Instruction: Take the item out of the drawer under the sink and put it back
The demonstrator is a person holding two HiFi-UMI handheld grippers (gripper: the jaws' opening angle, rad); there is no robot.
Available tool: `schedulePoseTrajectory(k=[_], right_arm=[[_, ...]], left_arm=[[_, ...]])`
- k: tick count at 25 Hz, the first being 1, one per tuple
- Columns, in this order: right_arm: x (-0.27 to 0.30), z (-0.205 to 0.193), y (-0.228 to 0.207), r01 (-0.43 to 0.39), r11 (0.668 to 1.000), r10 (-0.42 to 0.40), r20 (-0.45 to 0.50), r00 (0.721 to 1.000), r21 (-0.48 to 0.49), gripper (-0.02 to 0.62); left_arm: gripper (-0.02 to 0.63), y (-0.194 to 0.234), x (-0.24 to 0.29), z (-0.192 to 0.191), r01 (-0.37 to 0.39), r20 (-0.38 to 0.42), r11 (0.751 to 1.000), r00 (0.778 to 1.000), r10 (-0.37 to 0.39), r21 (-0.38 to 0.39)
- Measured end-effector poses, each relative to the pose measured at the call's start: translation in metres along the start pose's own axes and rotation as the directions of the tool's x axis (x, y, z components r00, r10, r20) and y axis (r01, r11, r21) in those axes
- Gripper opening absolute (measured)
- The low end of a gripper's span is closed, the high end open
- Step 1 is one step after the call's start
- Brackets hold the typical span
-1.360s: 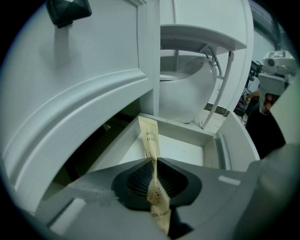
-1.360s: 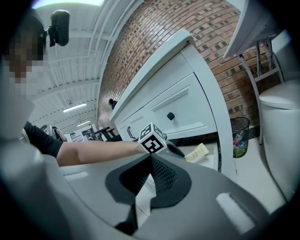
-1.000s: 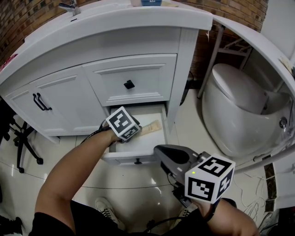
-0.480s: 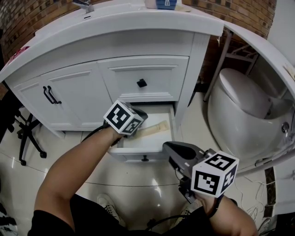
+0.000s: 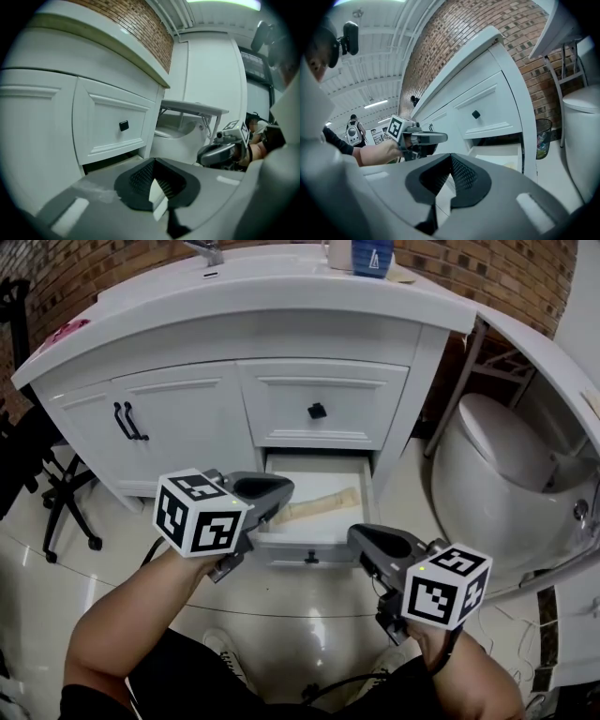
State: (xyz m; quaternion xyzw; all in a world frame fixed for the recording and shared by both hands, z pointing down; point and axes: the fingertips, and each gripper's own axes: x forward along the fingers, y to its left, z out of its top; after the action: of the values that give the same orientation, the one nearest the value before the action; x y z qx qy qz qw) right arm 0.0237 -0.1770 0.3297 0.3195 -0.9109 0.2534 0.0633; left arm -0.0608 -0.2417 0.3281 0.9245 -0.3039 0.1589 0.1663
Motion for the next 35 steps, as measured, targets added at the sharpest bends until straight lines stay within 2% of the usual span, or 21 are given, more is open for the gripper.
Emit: schedulePoseTrajectory(k=[4,8,14,18,23,35], right_arm=[[-0.006,0.005,0.001,0.018,1.0,-0.017,0.02,1.0,-0.015,0.005],[-0.01,0.002,0.003,0.018,1.0,-0.018,0.017,1.0,-0.022,0.005],[-0.015,-0.003,0.003,0.026,0.999,-0.026,0.008,1.0,-0.032,0.005],[-0.012,-0.005,-0.005,0.047,0.998,-0.047,-0.009,0.999,-0.038,0.005],[-0.012,-0.007,0.0,0.04,0.998,-0.041,-0.018,0.999,-0.044,0.005],[-0.035,-0.013,0.051,-0.007,0.998,0.007,-0.002,1.0,-0.07,0.005]], left_arm=[[0.006,-0.023,-0.038,-0.003,-0.014,0.04,0.998,0.999,0.017,-0.063],[0.006,-0.049,-0.062,-0.015,0.022,0.068,0.995,0.998,-0.016,-0.099],[0.006,-0.051,-0.074,-0.03,0.008,0.111,0.99,0.994,0.007,-0.142],[0.006,-0.045,-0.074,-0.038,-0.001,0.103,0.99,0.995,0.016,-0.142],[0.006,-0.046,-0.075,-0.033,-0.013,0.118,0.995,0.993,0.025,-0.102],[0.006,-0.085,-0.093,-0.033,0.019,0.117,0.997,0.993,-0.009,-0.078]])
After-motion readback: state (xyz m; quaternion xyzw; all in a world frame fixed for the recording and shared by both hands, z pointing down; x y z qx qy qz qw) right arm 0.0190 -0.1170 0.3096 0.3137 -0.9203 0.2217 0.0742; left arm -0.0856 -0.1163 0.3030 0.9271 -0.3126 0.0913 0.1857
